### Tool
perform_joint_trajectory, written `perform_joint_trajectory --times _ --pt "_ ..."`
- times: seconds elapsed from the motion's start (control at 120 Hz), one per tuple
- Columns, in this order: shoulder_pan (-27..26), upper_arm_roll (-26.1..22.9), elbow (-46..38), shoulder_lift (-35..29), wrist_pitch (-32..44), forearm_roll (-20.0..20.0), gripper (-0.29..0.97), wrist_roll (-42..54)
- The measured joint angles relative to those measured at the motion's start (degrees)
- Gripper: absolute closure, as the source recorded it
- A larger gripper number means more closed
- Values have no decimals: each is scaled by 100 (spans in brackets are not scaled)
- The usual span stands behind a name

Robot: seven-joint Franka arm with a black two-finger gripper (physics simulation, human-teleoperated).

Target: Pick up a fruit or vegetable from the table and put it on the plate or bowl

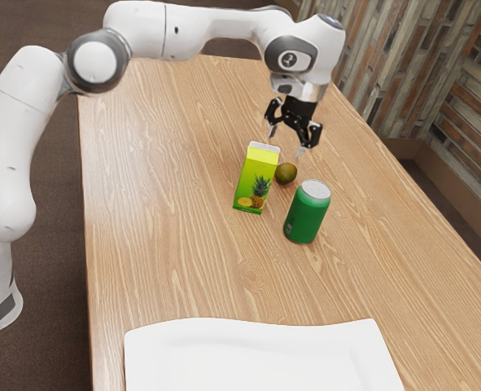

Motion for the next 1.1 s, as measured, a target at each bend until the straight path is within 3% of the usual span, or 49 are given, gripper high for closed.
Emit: perform_joint_trajectory --times 0.167,0.492,0.9,1.1 --pt "99 33 -30 221 -277 80 0 203" --pt "16 77 -58 -200 -366 162 0 480" --pt "59 88 -50 -268 -369 601 0 468" --pt "77 55 -44 -263 -323 548 0 385"
